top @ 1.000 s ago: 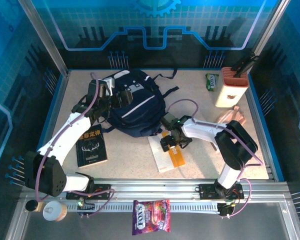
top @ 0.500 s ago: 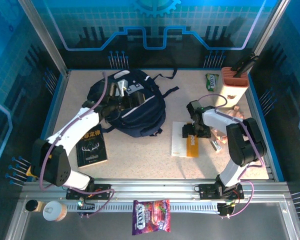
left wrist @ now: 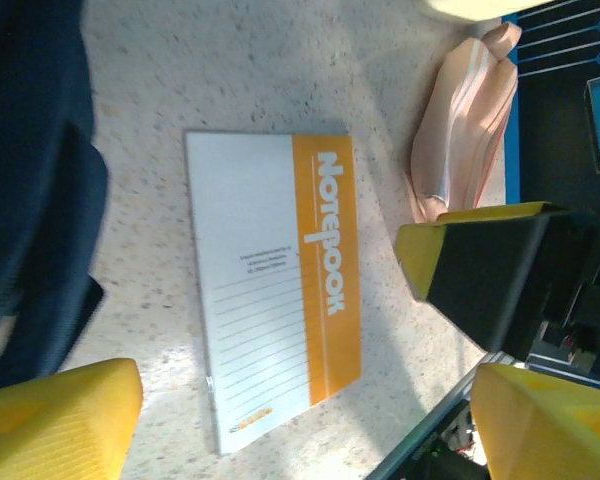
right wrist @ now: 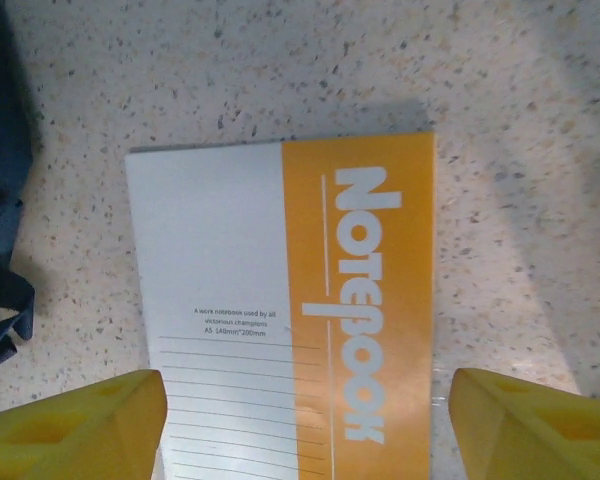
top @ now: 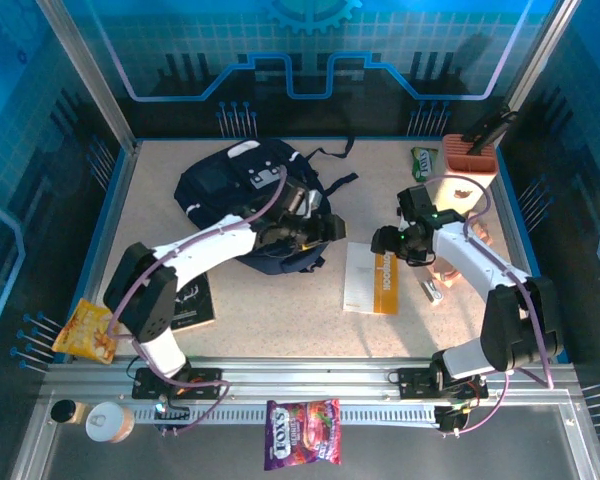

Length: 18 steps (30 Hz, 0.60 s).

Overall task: Pack the student bag
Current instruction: Pick up the book at the center of the table.

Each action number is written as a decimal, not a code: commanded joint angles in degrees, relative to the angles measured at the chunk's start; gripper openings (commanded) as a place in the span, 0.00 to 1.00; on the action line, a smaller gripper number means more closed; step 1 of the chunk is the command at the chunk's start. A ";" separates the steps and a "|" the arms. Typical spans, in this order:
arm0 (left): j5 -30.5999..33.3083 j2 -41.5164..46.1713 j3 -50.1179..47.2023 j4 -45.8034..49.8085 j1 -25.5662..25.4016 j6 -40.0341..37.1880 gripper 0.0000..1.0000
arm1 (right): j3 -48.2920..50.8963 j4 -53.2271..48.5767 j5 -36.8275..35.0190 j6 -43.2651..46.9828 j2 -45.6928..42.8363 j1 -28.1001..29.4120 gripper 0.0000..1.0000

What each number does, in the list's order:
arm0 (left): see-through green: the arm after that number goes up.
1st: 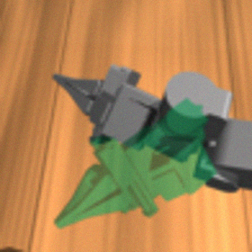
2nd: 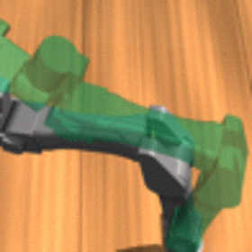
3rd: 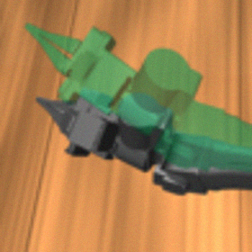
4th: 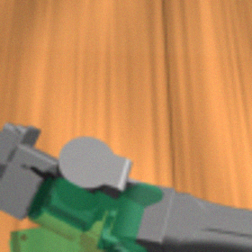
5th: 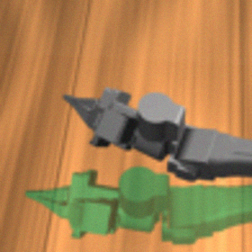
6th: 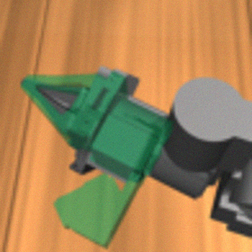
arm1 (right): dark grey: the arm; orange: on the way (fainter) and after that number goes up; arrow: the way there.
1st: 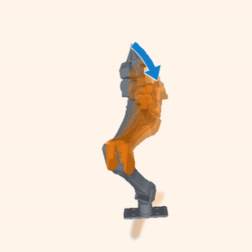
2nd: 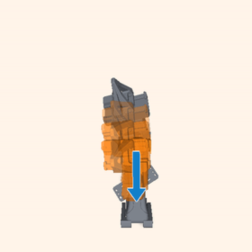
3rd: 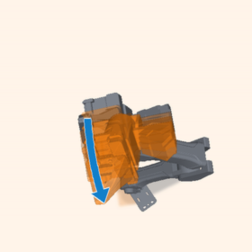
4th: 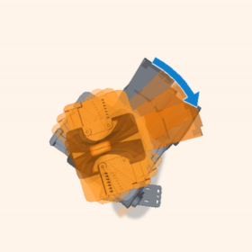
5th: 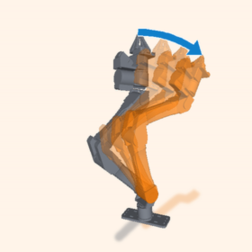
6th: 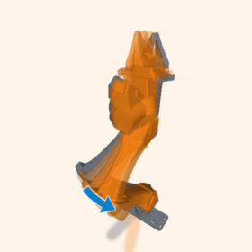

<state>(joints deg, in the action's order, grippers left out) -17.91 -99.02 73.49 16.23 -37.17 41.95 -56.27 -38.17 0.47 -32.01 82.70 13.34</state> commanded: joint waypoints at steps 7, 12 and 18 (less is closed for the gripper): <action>0.41 -12.41 9.11 4.20 -5.23 3.24 0.70 | 8.31 6.17 6.21 -6.45 2.51 -3.38 0.60; 0.91 -17.59 12.30 5.30 -5.83 4.42 0.57 | 9.85 8.87 8.95 -6.93 5.37 -4.33 0.50; 0.90 -20.89 13.86 7.28 -6.05 4.98 0.49 | 9.80 9.02 8.79 -6.44 7.19 -4.47 0.41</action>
<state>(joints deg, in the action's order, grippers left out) -17.39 -118.50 85.45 20.56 -42.92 46.44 -46.87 -29.69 8.43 -38.17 89.03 9.61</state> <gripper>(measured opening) 0.495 0.415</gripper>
